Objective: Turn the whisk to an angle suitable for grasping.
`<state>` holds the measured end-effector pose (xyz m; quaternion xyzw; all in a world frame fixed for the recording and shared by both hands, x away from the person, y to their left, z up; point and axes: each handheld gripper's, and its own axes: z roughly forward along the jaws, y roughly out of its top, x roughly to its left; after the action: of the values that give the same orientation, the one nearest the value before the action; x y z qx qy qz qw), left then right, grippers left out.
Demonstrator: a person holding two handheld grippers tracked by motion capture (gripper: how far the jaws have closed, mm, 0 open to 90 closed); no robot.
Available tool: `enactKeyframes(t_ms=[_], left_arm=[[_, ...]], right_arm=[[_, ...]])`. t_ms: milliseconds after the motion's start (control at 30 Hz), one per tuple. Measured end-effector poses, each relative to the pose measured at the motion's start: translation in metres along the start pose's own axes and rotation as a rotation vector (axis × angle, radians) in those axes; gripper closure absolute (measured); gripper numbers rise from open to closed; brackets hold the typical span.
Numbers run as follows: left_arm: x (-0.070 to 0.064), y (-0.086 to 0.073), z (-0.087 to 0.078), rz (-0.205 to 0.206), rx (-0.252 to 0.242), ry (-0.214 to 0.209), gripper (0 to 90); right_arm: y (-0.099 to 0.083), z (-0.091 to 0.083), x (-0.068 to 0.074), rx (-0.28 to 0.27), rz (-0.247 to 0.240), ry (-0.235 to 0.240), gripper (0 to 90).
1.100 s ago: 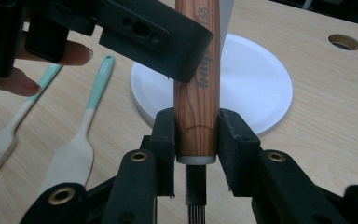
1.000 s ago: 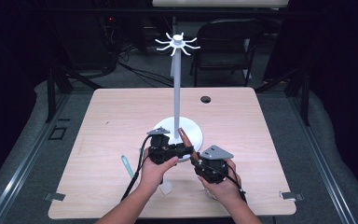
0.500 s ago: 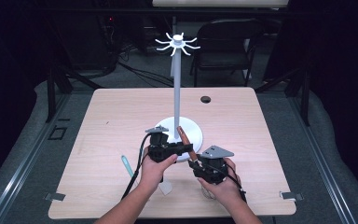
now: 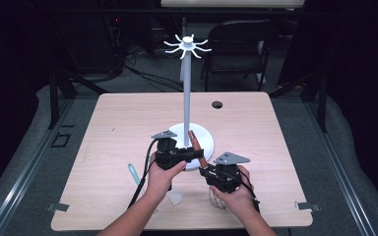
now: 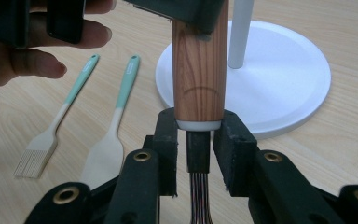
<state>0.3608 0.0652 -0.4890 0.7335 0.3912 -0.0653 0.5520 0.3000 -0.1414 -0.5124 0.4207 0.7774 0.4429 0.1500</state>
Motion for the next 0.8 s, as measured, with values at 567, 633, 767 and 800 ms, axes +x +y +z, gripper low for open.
enactKeyframes(t_ms=[567,633,767,800], left_arm=[[-0.011,-0.008,0.007,0.009,0.009,-0.016,67.1],[-0.012,-0.009,0.008,0.005,0.008,-0.018,67.5],[-0.013,-0.011,0.009,-0.006,0.001,-0.016,69.2],[-0.013,-0.012,0.009,-0.007,0.002,-0.019,69.7]], right_arm=[[0.002,-0.005,0.005,-0.064,-0.014,-0.043,71.6],[0.002,-0.005,0.005,-0.07,-0.011,-0.043,71.6],[0.002,-0.005,0.005,-0.073,-0.01,-0.051,71.6],[0.002,-0.006,0.005,-0.075,-0.008,-0.053,71.6]])
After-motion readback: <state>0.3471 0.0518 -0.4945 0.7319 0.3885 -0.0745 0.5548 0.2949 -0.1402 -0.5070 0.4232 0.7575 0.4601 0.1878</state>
